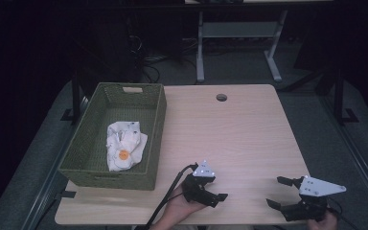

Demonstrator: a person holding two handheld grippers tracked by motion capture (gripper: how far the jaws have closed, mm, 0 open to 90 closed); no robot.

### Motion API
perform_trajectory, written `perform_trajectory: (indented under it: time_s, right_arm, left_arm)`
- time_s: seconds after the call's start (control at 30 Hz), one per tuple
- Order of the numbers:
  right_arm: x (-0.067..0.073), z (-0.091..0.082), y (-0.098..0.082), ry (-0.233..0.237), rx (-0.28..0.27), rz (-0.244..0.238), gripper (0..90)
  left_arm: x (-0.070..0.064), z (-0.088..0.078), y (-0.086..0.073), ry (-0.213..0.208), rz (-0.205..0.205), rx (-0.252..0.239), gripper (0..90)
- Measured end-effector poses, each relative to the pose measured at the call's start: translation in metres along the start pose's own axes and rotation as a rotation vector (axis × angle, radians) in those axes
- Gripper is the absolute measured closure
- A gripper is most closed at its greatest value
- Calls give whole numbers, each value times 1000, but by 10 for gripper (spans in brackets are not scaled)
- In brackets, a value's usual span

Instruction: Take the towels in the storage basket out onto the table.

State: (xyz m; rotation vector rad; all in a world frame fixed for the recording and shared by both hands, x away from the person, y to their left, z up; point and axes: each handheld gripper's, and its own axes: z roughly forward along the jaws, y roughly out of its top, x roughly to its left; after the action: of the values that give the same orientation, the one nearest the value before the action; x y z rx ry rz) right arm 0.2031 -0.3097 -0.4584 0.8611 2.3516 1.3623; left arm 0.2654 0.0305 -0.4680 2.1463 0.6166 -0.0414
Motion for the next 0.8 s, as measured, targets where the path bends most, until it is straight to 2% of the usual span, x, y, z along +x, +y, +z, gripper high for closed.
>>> perform_trajectory:
  time_s: [0.1, 0.3, 0.4, 0.5, 0.53, 0.63, 0.8]
  right_arm:
    - [-1, 2, 0, 2, 4, 3, 138]
    - [1, 1, 1, 2, 5, -2, 138]
    - [6, 1, 2, 1, -2, -7, 138]
    - [8, 3, 4, 1, -2, -20, 138]
    - [9, 4, 5, 4, 2, -15, 138]
    - [9, 6, 6, 5, 6, -17, 138]
    - [8, 3, 5, 5, -2, -13, 138]
  left_arm:
    - [0, -1, -1, 6, 6, 13, 239]
    - [-4, -5, 0, -17, 19, 16, 245]
    - [-4, -13, 8, -32, 55, 51, 238]
    - [-3, -18, 13, -40, 64, 48, 239]
    - [-2, -22, 19, -52, 76, 49, 240]
    - [0, -25, 28, -51, 96, 57, 238]
    - [4, -31, 42, -67, 113, 61, 247]
